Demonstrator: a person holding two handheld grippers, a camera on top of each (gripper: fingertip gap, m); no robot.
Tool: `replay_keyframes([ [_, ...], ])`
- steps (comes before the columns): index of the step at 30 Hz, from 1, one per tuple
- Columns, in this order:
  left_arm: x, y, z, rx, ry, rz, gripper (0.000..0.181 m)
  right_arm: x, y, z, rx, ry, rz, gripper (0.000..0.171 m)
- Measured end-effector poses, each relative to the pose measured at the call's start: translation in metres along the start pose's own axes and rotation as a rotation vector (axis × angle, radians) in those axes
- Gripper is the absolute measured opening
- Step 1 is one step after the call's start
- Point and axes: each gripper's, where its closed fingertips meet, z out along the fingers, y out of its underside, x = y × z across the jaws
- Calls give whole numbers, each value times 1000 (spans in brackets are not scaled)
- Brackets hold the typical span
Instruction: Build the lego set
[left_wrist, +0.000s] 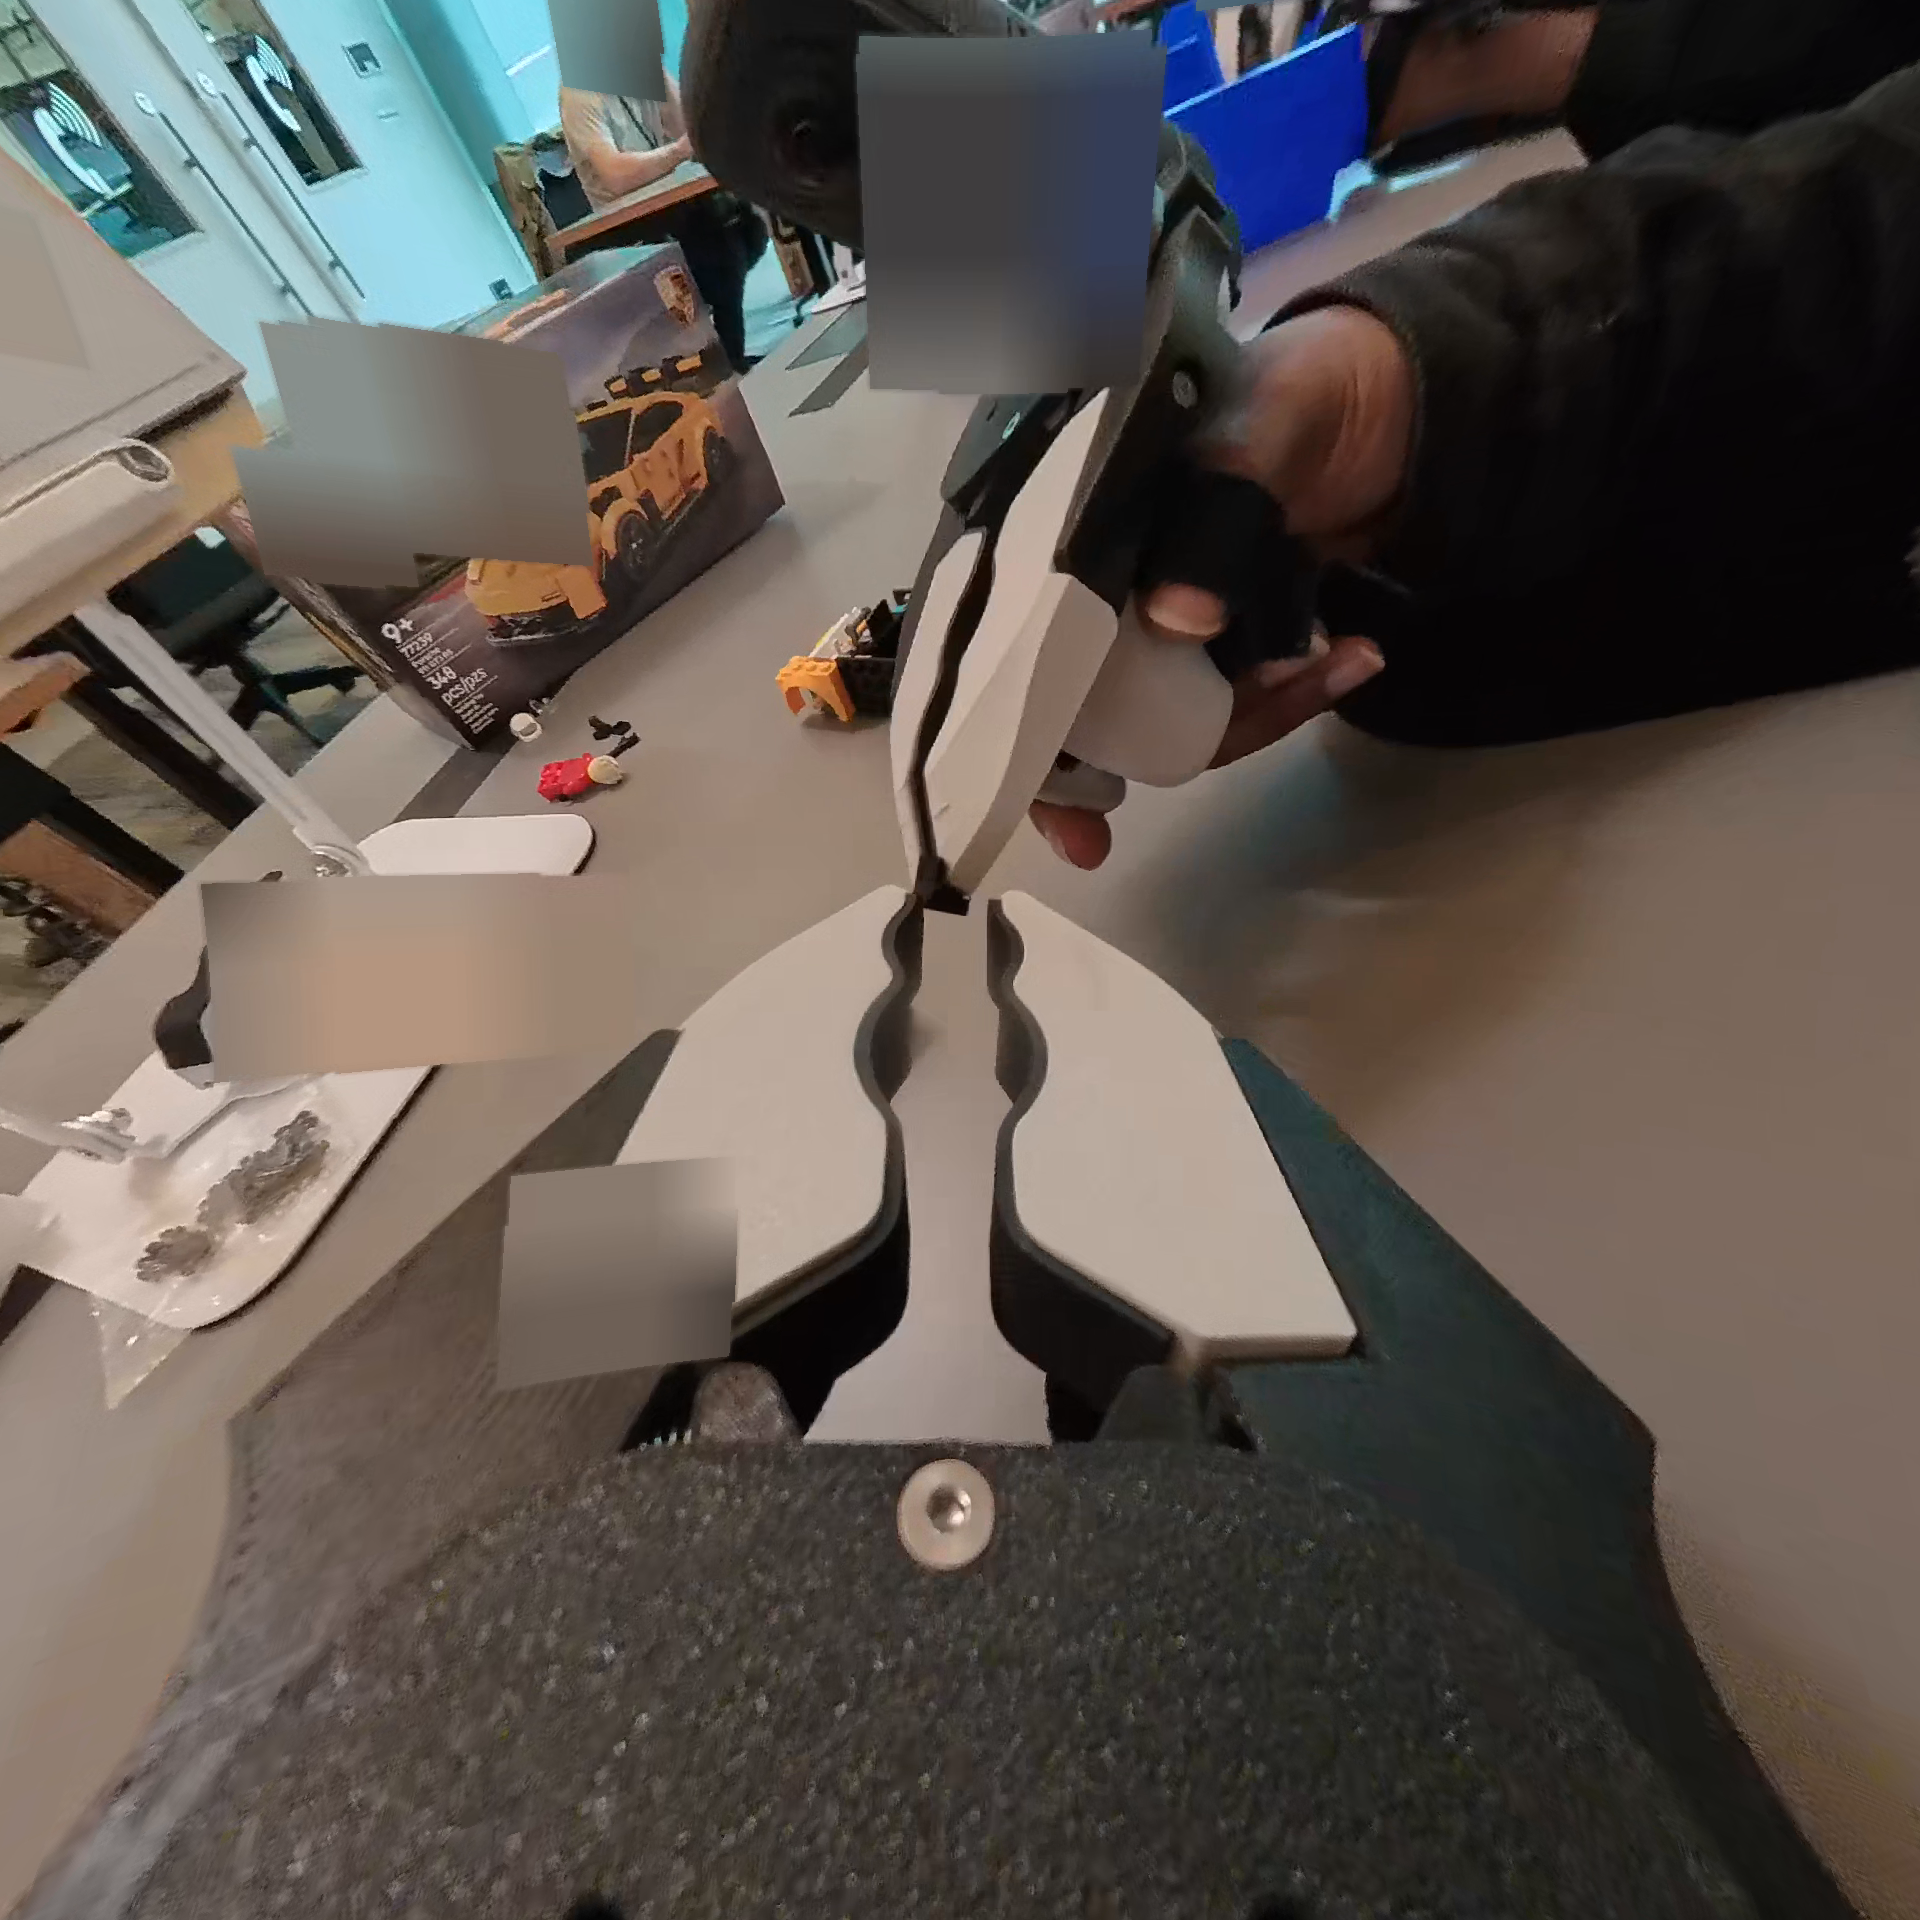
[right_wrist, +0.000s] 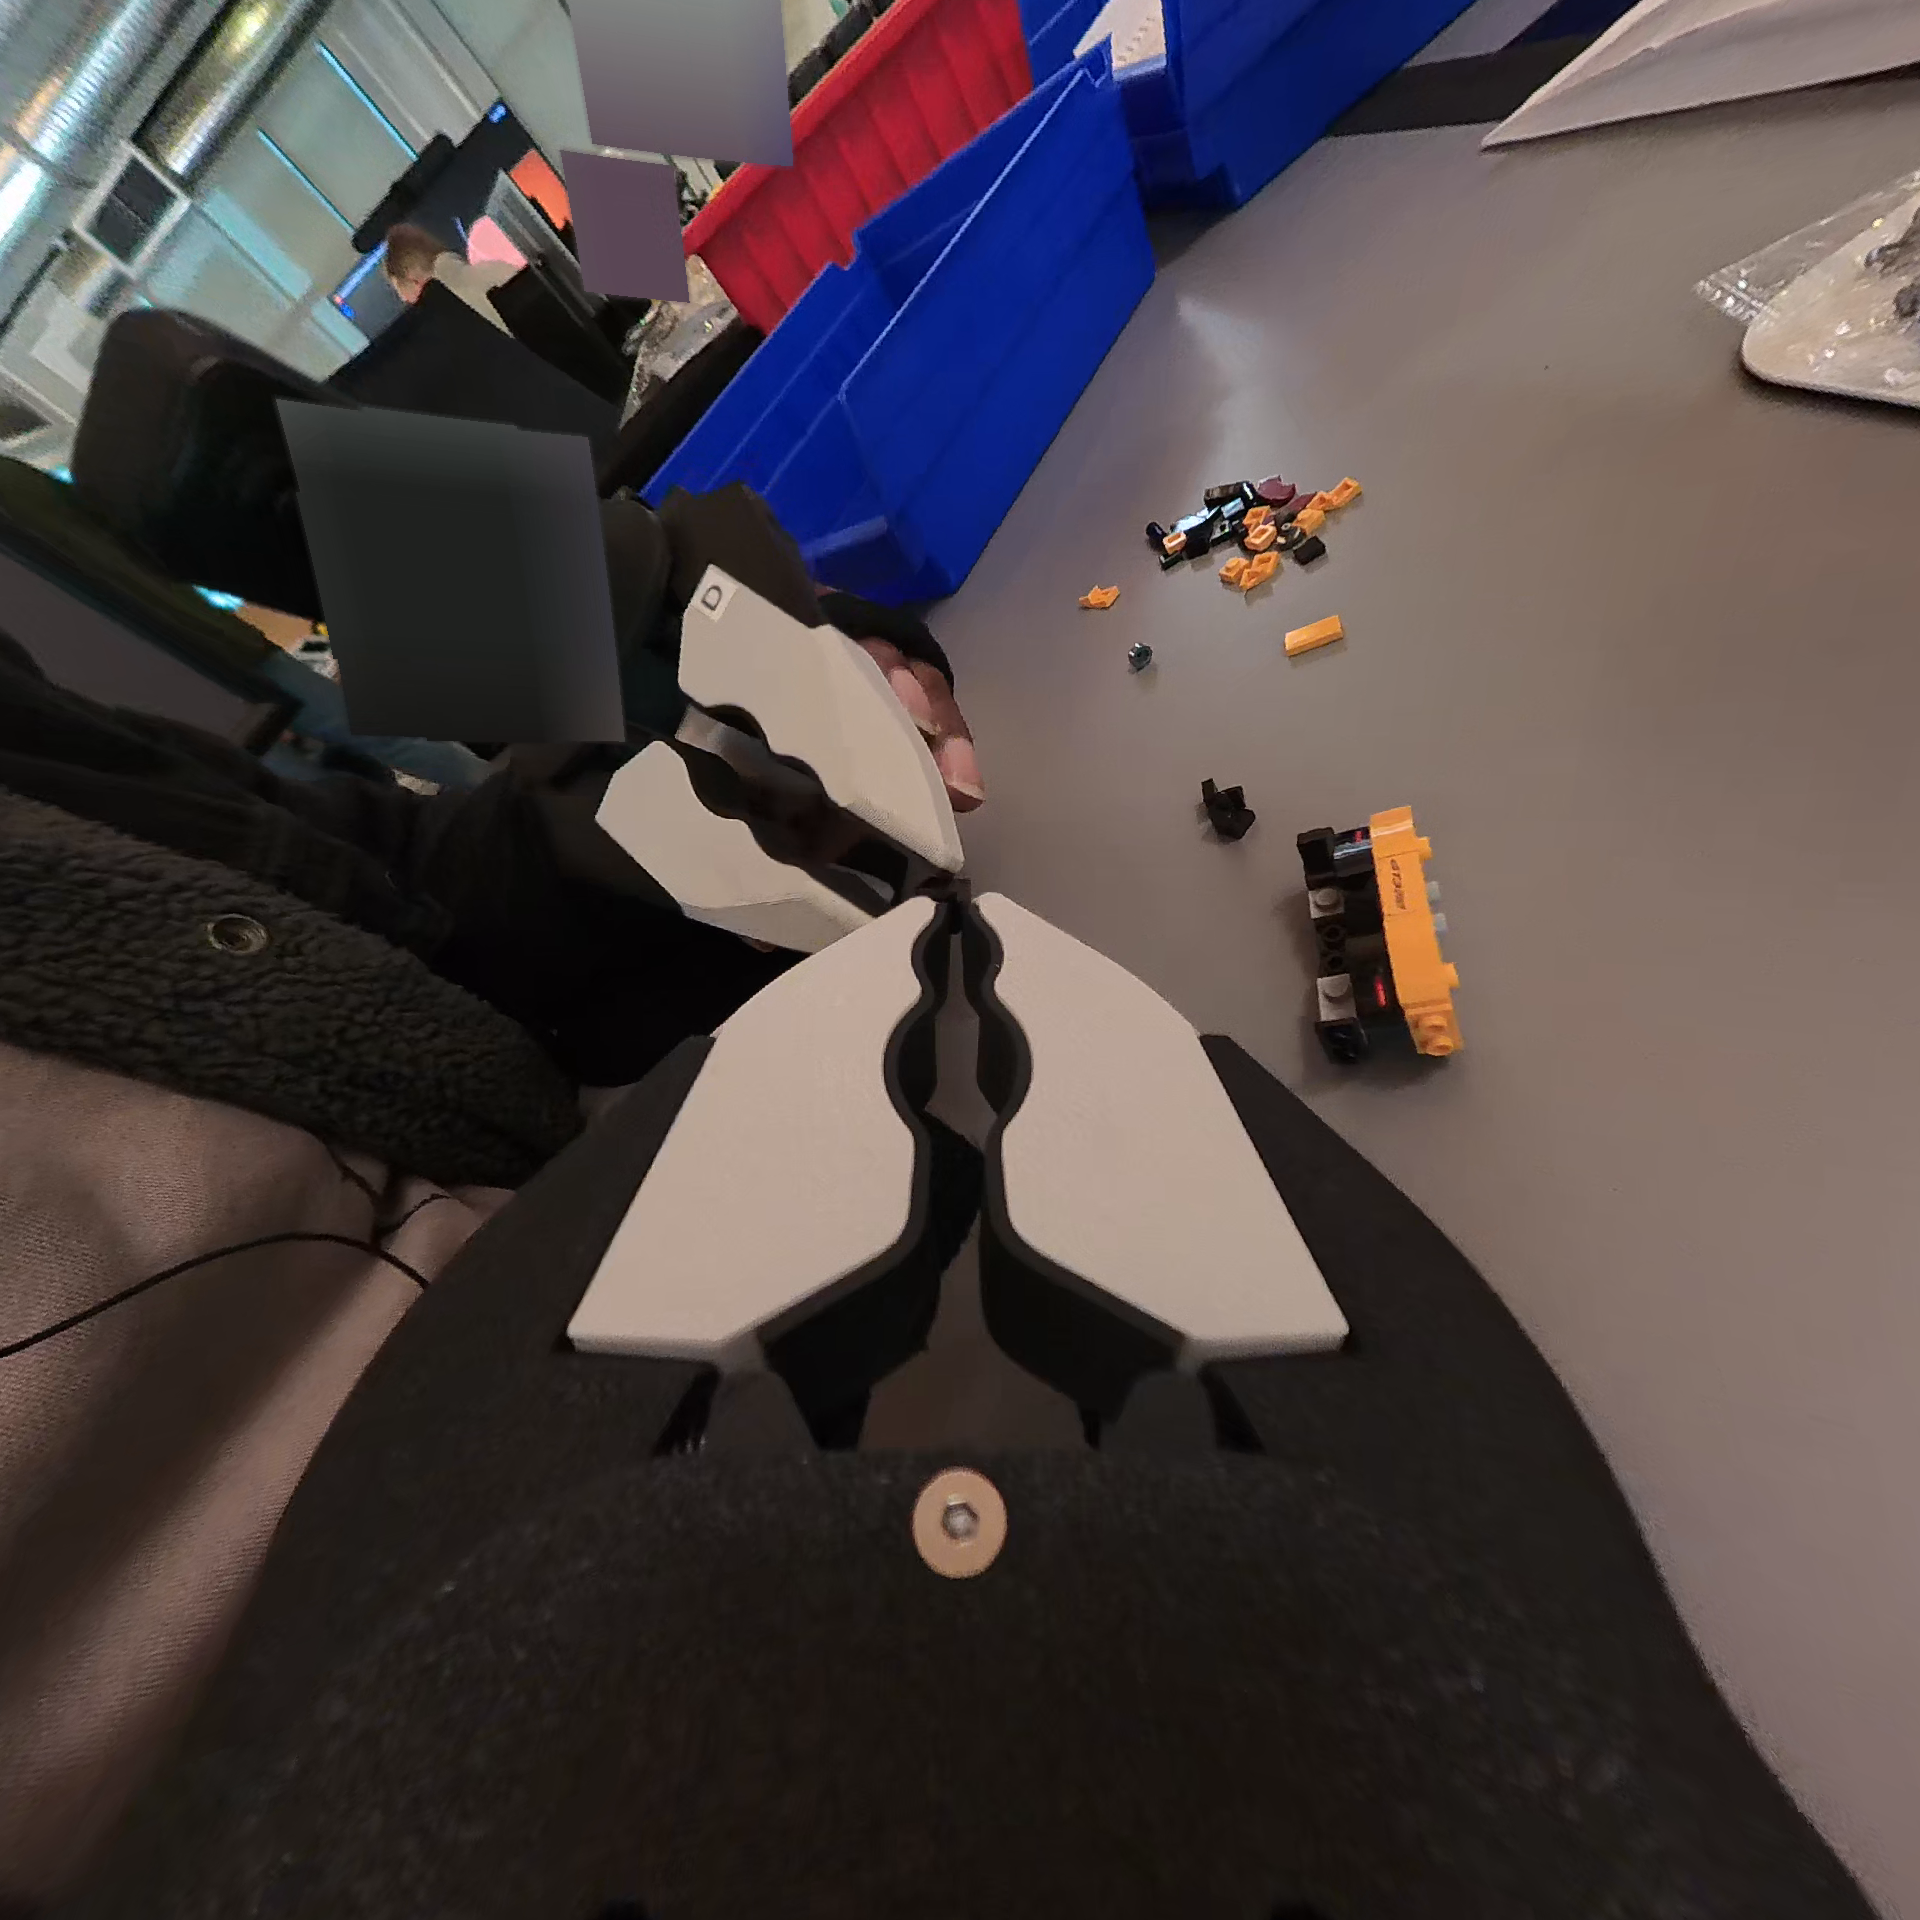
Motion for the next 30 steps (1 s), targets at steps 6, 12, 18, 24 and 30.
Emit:
replay_keyframes([
  [6,-1,3,0,-18,-6,12,6,1,3,1,-13,-2,21,2],
  [12,-1,5,0,-23,5,-21,4,3,4,2,-18,6,21,2],
  [18,-4,4,-1,-8,23,-109,0,2,2,1,-1,-11,57,2],
  [24,-4,3,0,0,5,-61,7,3,0,0,22,-38,130,2],
  [30,-2,4,3,-29,-44,71,9,-1,0,1,27,-88,197,2],
])
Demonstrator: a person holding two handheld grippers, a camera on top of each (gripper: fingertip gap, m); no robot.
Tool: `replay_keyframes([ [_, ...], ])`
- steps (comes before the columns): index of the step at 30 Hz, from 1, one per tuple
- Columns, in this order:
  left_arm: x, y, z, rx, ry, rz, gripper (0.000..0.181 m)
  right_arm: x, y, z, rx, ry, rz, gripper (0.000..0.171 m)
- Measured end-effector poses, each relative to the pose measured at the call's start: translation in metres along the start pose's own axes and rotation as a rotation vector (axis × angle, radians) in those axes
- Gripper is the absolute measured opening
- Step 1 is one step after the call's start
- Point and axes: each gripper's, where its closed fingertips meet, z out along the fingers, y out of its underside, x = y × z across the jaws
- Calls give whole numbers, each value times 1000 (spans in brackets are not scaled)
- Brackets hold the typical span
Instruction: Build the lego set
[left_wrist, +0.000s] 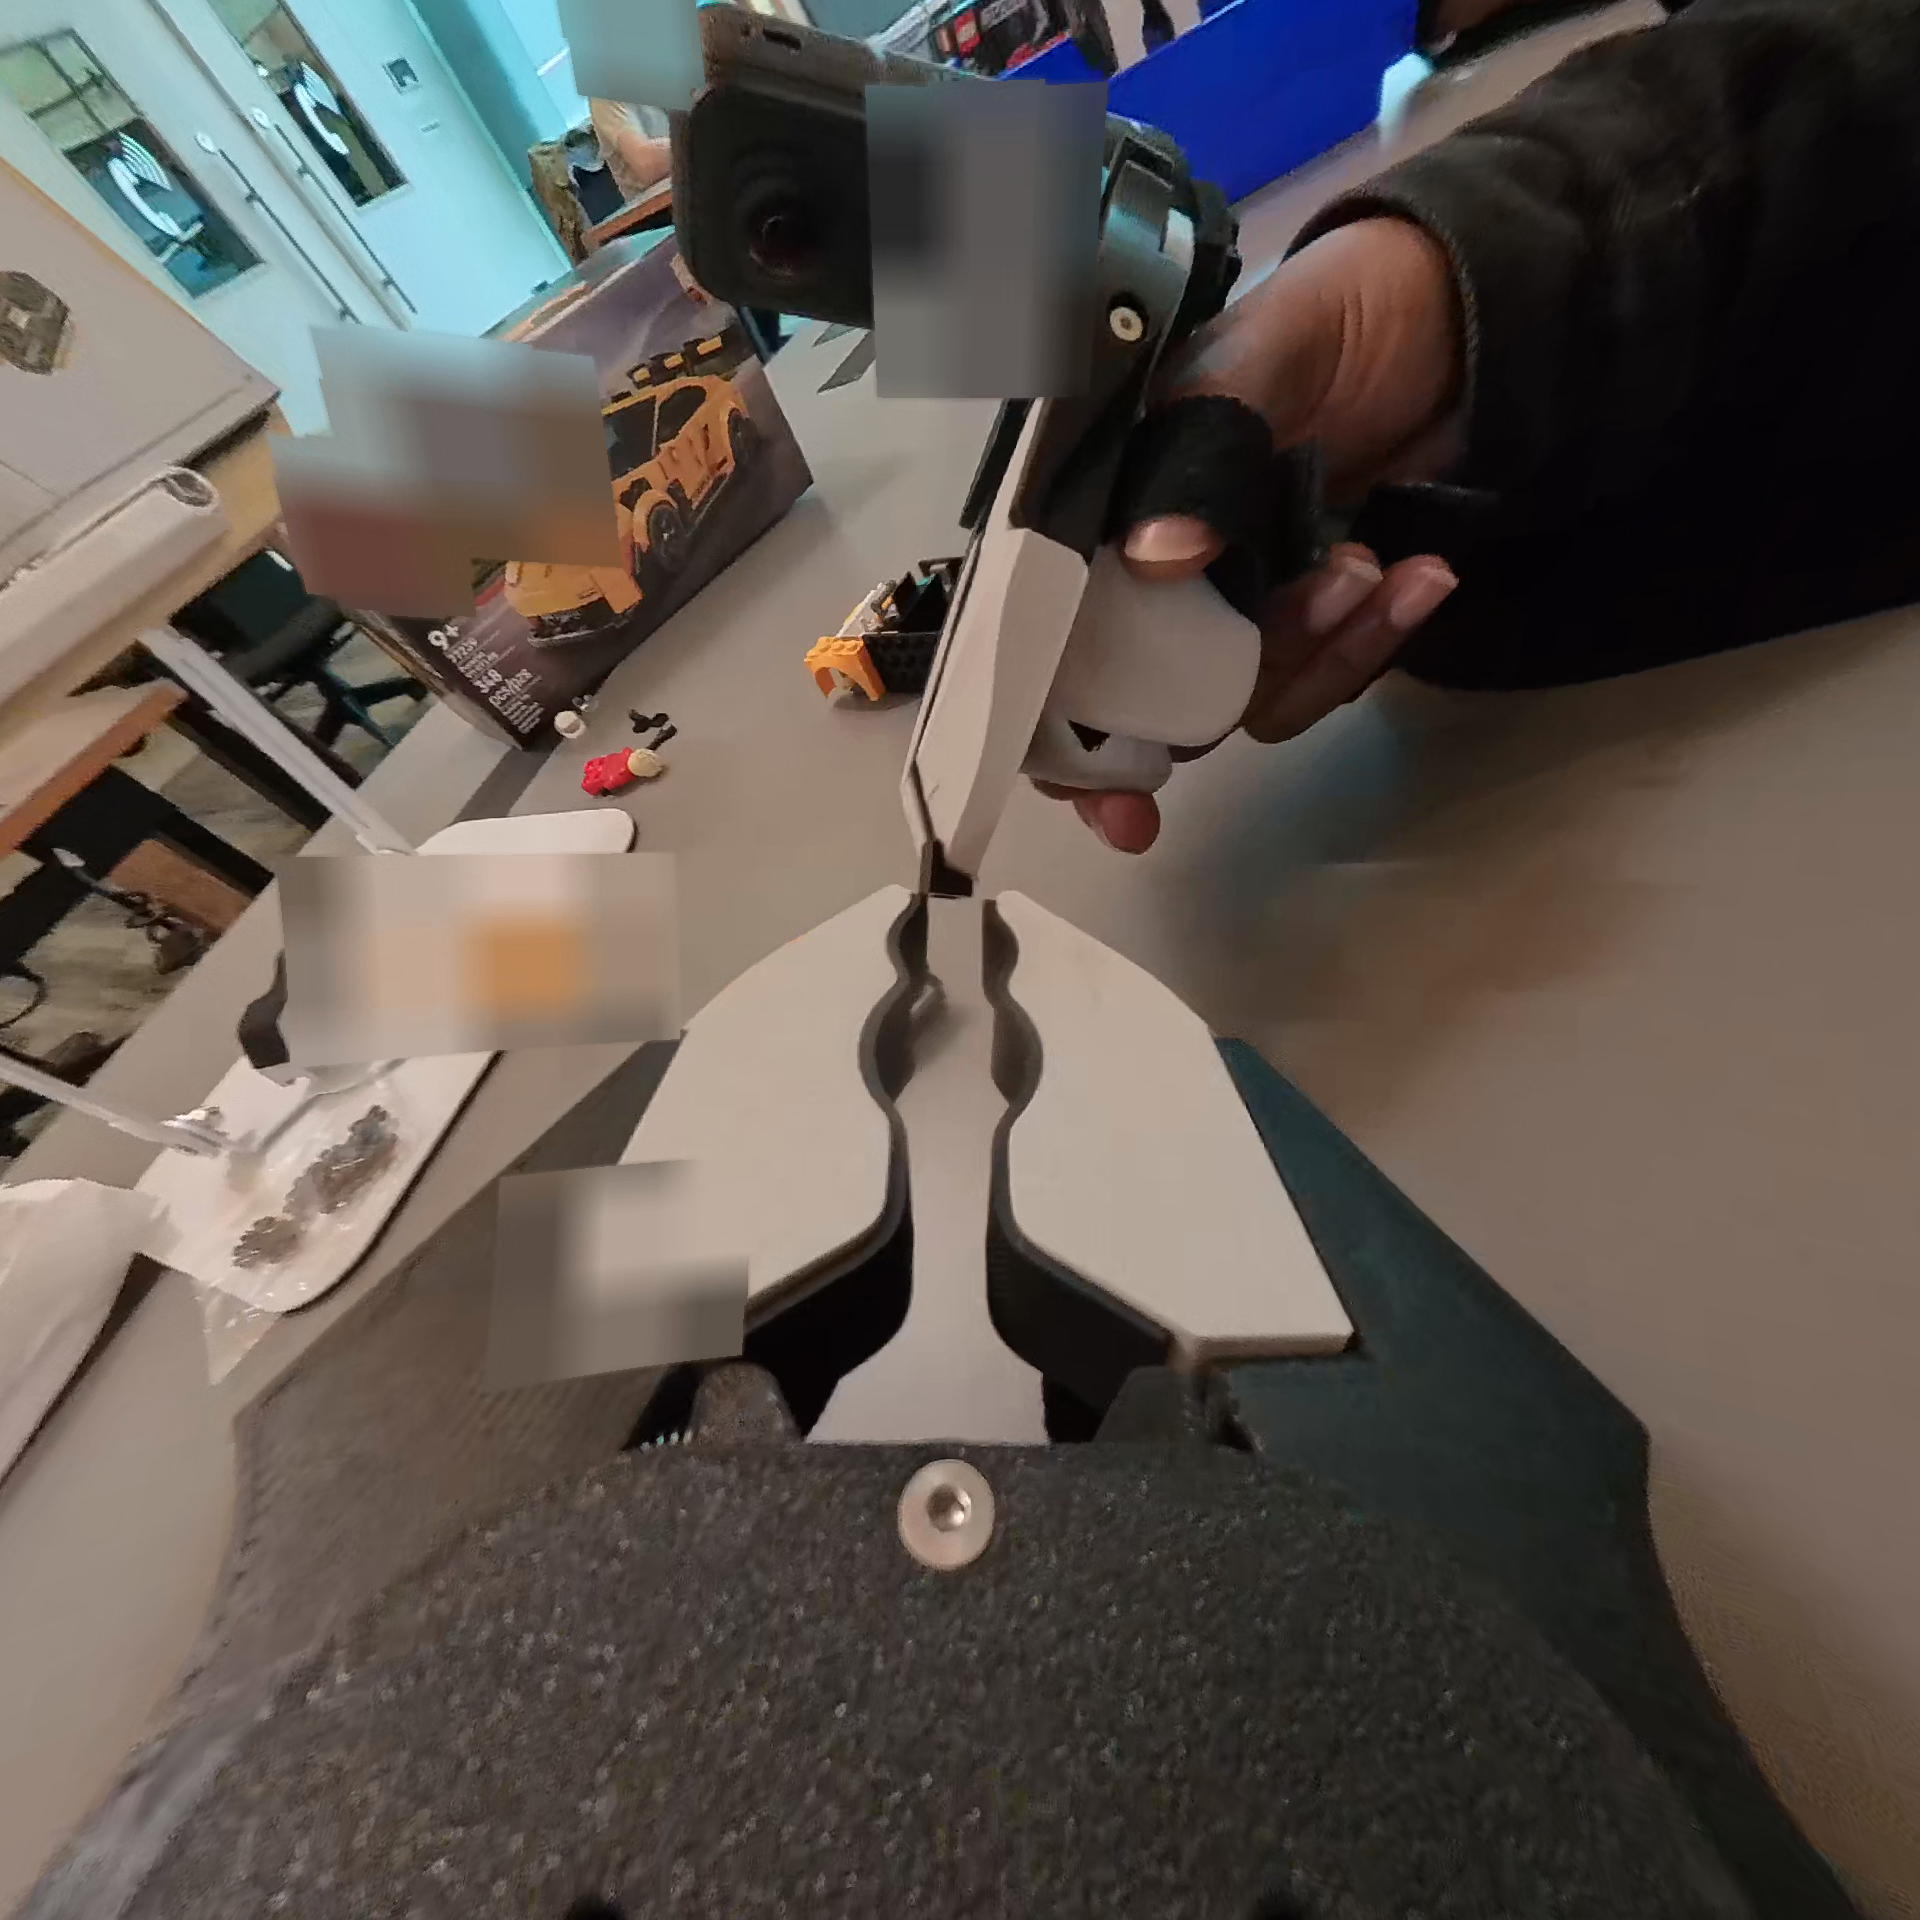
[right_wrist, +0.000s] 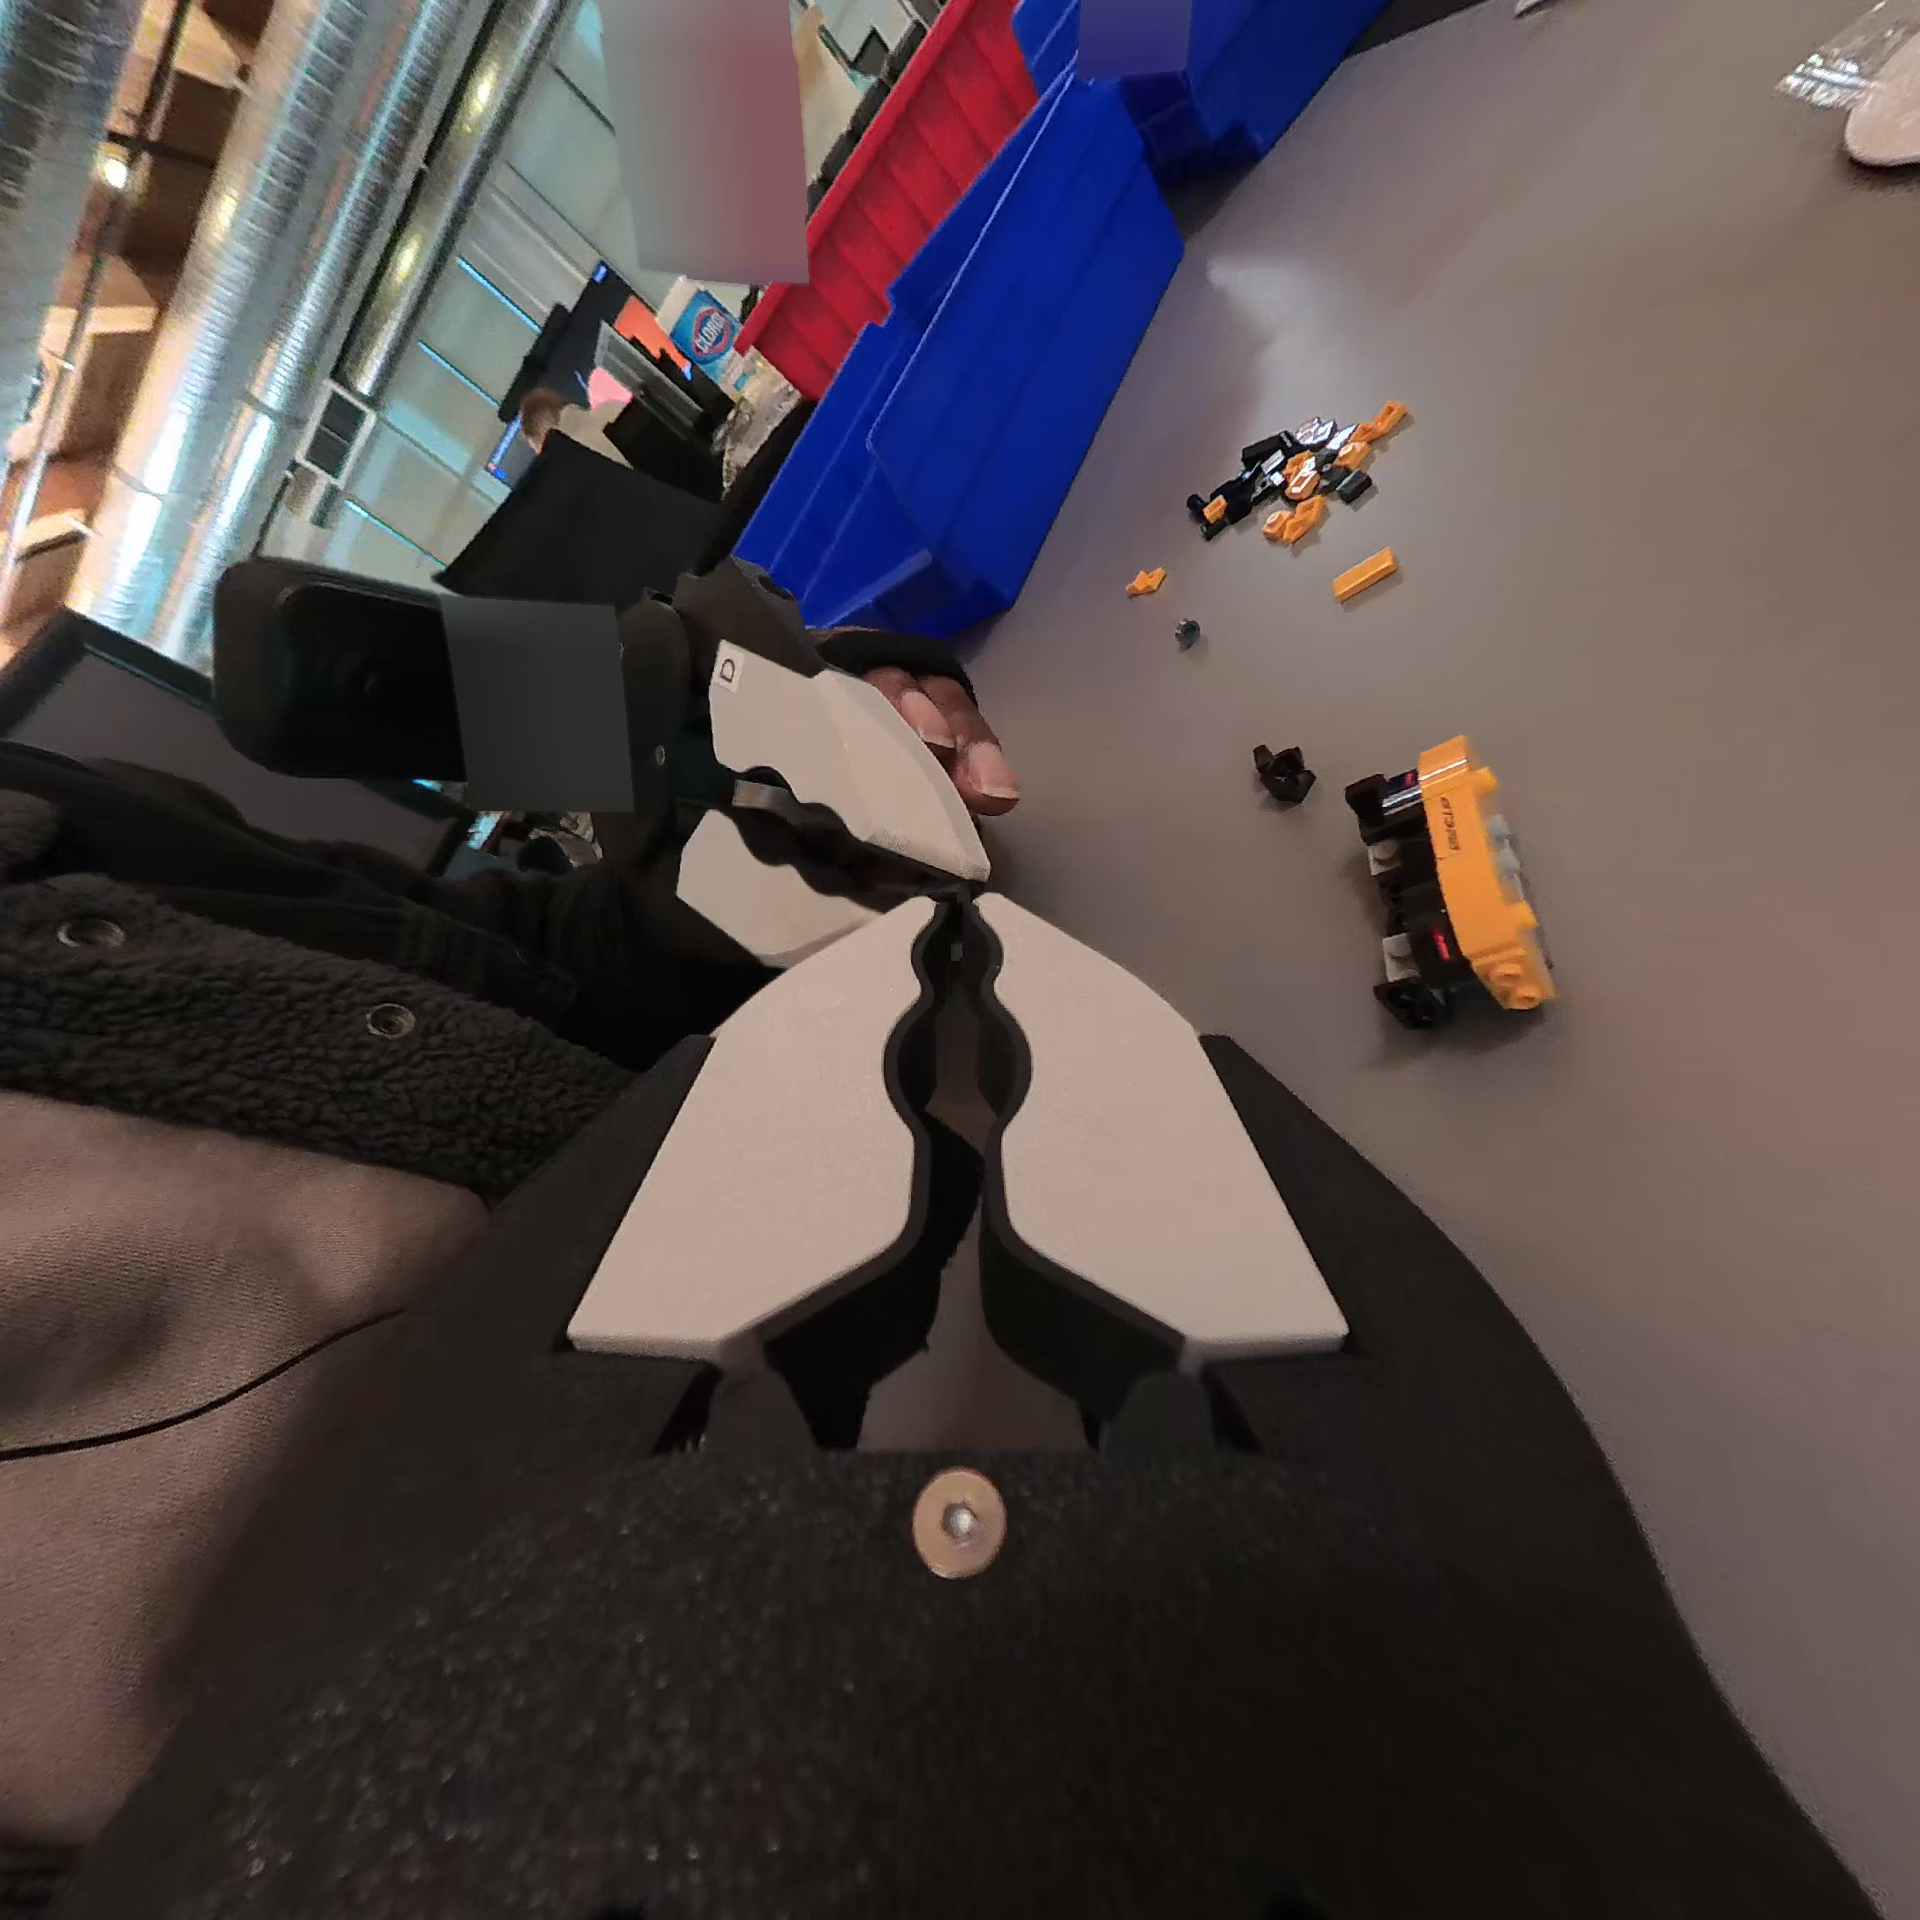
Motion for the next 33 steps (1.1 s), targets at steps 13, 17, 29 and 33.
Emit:
replay_keyframes([
  [13,-2,3,1,-16,-13,2,1,2,1,1,-2,-5,34,2],
  [17,-1,2,1,-14,-20,29,7,3,2,1,-3,-5,50,2],
  [29,-3,3,1,-27,-33,41,0,4,2,1,-2,-11,64,1],
  [33,-3,5,1,-33,-28,36,0,6,3,2,-6,2,51,1],
])
